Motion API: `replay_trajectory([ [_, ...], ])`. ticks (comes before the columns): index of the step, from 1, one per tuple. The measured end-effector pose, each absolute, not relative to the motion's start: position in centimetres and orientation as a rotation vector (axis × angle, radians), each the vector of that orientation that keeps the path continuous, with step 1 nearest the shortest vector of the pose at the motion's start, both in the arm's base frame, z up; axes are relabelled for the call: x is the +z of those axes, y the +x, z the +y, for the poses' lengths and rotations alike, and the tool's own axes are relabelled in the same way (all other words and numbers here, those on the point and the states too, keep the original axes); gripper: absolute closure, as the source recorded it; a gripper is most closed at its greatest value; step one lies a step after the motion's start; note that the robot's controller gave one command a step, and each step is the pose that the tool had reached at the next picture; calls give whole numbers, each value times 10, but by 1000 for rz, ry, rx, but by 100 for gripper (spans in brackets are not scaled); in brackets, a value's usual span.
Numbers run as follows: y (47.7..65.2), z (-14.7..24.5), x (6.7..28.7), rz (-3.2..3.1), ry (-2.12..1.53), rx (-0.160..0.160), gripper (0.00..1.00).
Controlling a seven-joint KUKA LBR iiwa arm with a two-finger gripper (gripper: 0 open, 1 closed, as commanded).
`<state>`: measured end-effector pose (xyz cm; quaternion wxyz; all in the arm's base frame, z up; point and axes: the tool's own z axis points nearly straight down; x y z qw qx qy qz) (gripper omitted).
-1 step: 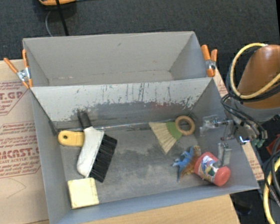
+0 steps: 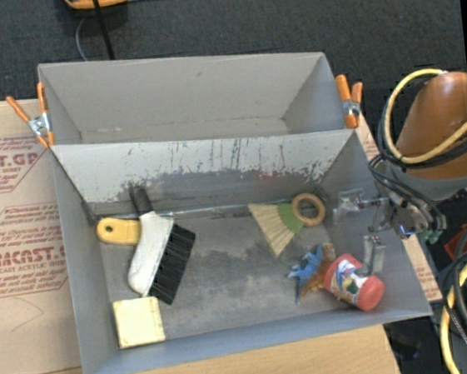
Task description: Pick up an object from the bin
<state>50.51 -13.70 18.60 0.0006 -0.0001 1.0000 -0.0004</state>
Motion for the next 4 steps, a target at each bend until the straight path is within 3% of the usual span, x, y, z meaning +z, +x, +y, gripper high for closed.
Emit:
replay_trajectory([
  [1,490,-129,147,3120,326,0,0],
  [2,490,-122,126,3132,247,0,0],
  [3,487,-115,105,3060,718,1,0],
  [4,485,-115,72,3102,439,-3,0],
])
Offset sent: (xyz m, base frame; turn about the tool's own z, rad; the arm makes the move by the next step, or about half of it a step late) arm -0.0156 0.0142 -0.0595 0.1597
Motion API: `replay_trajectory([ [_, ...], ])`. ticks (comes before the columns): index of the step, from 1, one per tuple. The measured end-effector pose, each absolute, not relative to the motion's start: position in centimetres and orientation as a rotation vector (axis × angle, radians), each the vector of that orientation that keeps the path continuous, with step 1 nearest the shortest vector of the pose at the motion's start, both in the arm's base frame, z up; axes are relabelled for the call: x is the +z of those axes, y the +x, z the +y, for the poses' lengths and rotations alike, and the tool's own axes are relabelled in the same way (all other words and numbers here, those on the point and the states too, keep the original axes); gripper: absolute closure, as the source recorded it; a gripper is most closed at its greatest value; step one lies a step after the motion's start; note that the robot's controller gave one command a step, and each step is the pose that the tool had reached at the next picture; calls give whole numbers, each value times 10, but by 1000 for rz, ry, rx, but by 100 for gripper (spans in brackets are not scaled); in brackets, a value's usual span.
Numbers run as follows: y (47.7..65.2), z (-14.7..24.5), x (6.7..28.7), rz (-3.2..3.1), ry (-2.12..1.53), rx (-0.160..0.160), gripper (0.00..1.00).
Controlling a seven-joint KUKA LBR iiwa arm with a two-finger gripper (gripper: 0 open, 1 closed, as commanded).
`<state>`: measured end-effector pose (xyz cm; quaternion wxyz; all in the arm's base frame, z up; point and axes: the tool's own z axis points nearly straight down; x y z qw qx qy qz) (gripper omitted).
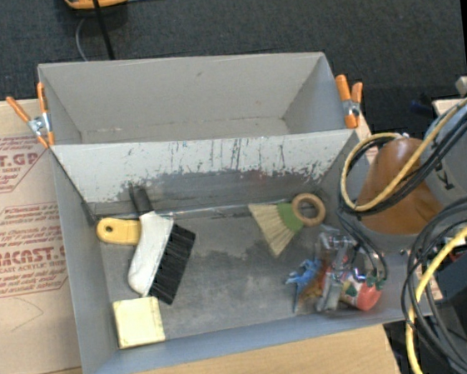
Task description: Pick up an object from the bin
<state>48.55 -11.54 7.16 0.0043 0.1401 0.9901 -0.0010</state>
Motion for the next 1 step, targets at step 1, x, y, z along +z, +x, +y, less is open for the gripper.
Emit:
replay_trajectory([
  [1,485,-114,67,3034,809,2,100],
])
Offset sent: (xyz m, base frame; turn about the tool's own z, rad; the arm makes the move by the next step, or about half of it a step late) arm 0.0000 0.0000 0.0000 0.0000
